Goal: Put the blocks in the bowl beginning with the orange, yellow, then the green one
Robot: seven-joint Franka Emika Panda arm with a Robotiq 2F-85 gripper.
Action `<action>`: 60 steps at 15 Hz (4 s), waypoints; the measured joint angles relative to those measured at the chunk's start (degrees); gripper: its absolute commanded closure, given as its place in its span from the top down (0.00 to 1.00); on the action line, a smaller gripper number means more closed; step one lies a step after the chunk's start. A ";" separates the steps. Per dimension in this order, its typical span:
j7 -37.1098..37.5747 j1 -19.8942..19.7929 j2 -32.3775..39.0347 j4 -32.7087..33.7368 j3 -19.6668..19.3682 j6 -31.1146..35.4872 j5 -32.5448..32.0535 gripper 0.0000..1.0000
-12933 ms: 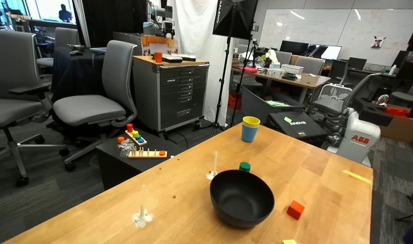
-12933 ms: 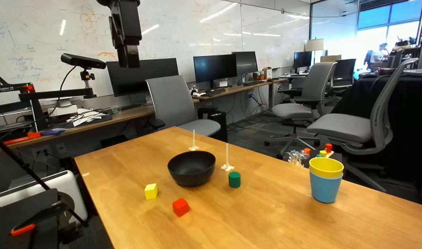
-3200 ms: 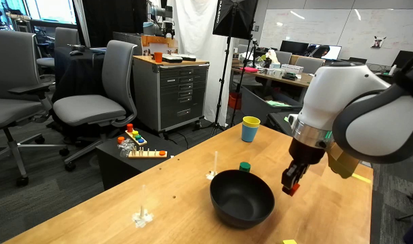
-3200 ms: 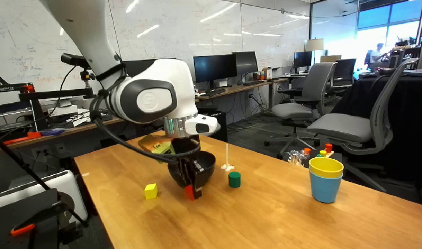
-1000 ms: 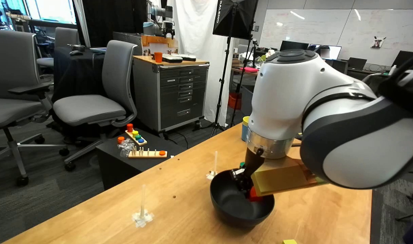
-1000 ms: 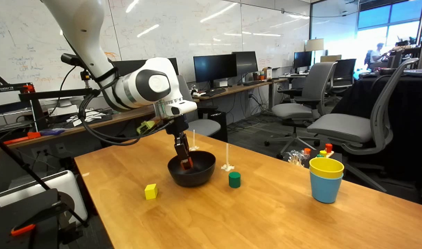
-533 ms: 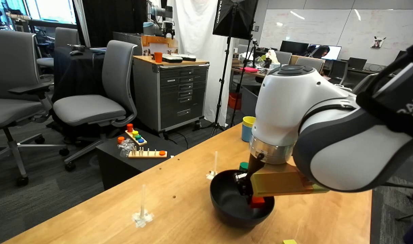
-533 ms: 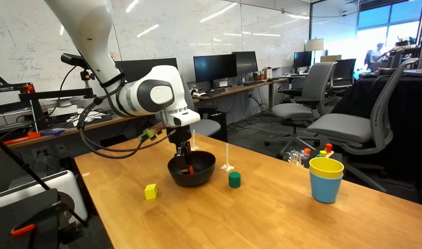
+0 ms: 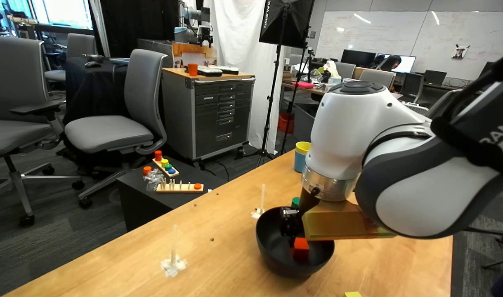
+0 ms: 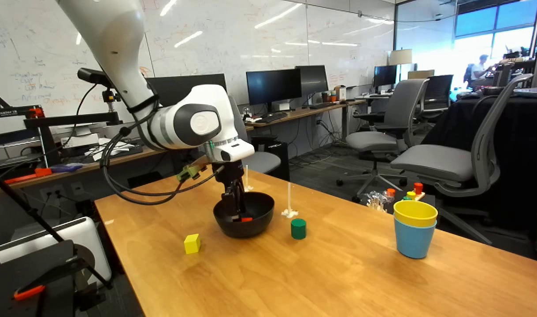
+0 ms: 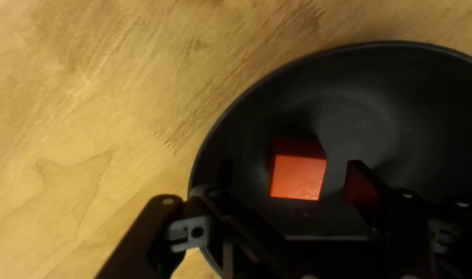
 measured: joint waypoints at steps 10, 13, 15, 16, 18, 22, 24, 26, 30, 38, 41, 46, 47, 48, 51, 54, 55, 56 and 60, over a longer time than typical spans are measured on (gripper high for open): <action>-6.15 -2.19 -11.14 -3.55 5.29 1.78 5.18 1.00; -6.27 -2.37 -16.75 -7.05 4.99 1.71 5.30 1.00; -5.62 -2.37 -19.53 -9.45 3.66 1.78 3.24 1.00; -5.11 -2.39 -20.60 -10.70 2.85 1.78 1.61 1.00; -3.90 -2.61 -22.17 -13.16 1.61 1.76 -1.74 1.00; -3.08 -3.49 -24.77 -18.02 1.40 0.79 -5.25 1.00; -3.08 -3.90 -26.06 -20.00 2.08 -0.50 -5.28 1.00; -3.16 -4.68 -26.87 -21.37 3.38 -2.55 -4.65 1.00; -2.93 -5.98 -26.60 -22.27 4.83 -7.35 -4.37 1.00; -4.81 -6.82 -23.17 -24.37 9.35 -8.25 3.54 1.00; -7.03 -6.82 -22.04 -24.85 10.94 -7.13 5.66 1.00; -9.34 -6.83 -18.53 -25.15 11.06 -1.89 5.75 1.00; -9.69 -6.83 -17.73 -25.15 11.01 -1.13 5.75 1.00; -10.12 -6.83 -16.95 -25.15 10.95 -0.31 5.75 1.00; -11.21 -6.83 -14.70 -25.14 10.85 2.84 5.75 1.00; -12.20 -6.82 -12.97 -25.07 10.85 5.78 6.00 1.00; -12.70 -6.82 -12.47 -24.99 10.85 6.56 6.27 1.00; -13.10 -6.82 -12.04 -24.91 10.84 7.32 6.54 1.00; -15.17 -6.81 -10.85 -24.39 10.85 9.49 8.10 1.00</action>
